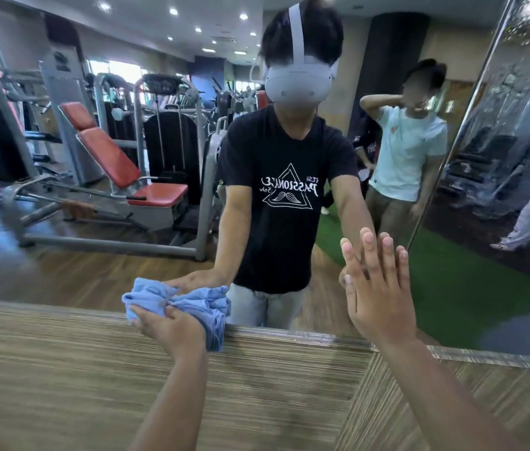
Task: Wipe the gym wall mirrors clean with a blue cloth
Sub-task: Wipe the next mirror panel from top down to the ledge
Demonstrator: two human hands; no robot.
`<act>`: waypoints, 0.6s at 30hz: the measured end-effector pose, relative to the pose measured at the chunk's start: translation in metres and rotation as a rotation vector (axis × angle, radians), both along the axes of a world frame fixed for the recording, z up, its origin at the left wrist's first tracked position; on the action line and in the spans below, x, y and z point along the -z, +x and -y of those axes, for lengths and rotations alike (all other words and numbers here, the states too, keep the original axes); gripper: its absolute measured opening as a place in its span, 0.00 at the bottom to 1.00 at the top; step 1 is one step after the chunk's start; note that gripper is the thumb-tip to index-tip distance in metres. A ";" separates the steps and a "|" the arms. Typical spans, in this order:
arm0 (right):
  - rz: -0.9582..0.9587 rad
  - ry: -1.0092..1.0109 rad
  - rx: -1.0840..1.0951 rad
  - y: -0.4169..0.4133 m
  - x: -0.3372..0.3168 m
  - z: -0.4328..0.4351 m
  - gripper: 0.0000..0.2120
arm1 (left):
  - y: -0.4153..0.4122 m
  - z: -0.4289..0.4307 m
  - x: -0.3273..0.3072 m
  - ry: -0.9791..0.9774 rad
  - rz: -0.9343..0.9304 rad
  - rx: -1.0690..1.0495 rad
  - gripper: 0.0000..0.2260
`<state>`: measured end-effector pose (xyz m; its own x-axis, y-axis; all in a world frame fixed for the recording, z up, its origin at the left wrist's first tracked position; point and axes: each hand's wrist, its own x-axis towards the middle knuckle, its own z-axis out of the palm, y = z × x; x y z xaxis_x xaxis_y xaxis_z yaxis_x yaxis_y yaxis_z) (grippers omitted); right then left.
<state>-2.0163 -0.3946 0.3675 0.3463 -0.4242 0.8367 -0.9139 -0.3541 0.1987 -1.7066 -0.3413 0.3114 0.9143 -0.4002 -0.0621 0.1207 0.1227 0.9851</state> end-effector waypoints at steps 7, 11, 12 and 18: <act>-0.016 0.014 0.027 -0.001 -0.004 -0.008 0.25 | -0.003 -0.007 -0.002 -0.008 0.004 0.022 0.30; -0.025 0.020 0.029 -0.002 -0.007 -0.012 0.26 | -0.002 -0.008 0.001 0.004 0.001 0.049 0.31; -0.024 0.021 0.026 -0.002 -0.007 -0.013 0.26 | -0.002 -0.008 0.000 0.009 0.004 0.052 0.31; -0.013 0.020 -0.012 -0.004 -0.009 -0.013 0.28 | -0.010 -0.011 -0.008 0.005 -0.006 0.028 0.30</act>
